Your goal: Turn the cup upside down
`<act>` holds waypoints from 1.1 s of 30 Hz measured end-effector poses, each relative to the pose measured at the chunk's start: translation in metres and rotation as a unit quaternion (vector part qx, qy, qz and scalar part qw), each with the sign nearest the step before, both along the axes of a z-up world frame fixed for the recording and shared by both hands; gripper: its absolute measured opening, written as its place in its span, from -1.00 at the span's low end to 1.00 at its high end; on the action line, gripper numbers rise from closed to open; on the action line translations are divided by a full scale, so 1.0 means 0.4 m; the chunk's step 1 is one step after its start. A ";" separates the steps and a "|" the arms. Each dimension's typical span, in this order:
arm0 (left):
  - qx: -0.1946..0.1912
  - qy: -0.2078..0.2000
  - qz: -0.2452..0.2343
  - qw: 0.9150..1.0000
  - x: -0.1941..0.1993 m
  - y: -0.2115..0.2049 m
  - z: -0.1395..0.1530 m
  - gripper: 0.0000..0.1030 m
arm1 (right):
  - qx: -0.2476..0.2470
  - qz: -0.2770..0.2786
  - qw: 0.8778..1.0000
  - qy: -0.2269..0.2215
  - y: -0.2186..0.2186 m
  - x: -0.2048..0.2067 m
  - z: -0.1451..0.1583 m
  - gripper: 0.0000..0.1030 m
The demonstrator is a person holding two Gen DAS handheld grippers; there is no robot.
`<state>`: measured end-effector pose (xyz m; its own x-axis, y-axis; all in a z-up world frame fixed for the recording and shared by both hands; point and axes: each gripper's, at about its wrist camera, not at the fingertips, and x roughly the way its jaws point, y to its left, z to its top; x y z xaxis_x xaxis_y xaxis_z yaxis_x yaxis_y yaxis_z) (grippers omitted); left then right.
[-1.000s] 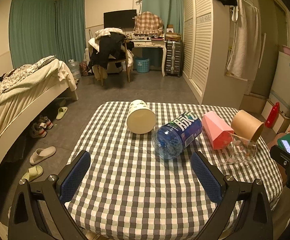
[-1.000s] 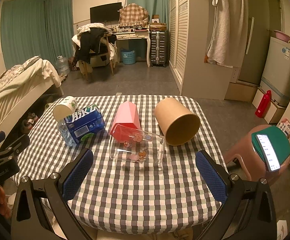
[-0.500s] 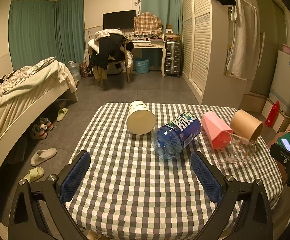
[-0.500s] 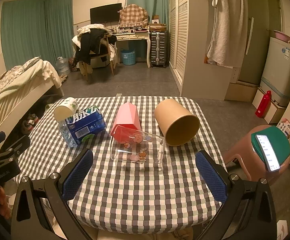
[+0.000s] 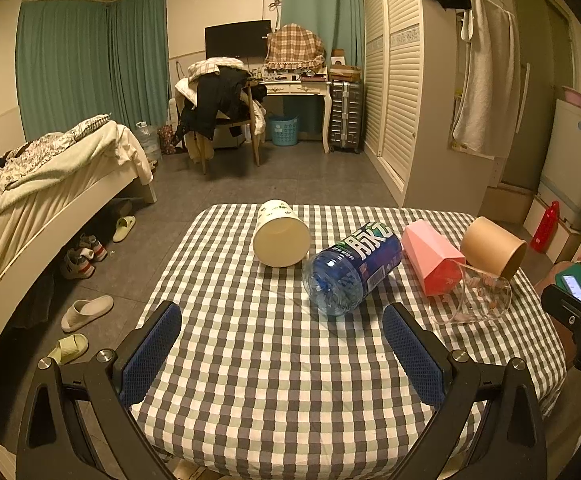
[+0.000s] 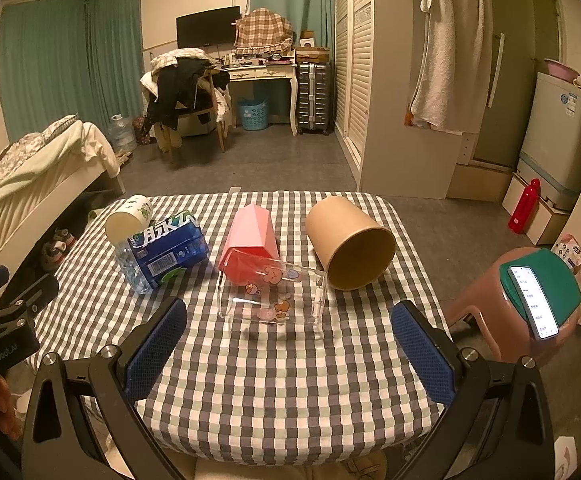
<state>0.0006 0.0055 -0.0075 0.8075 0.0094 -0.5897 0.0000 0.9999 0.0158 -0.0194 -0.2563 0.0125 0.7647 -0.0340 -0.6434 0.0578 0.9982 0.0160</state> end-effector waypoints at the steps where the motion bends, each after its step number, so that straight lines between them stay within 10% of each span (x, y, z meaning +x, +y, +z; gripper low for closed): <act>1: 0.000 0.000 0.000 1.000 0.001 -0.001 0.000 1.00 | 0.000 0.000 1.000 0.000 0.000 0.000 0.001 0.99; 33: -0.010 0.021 0.044 0.999 0.072 0.240 -0.042 1.00 | 0.017 0.022 0.999 0.044 0.243 0.150 -0.012 0.99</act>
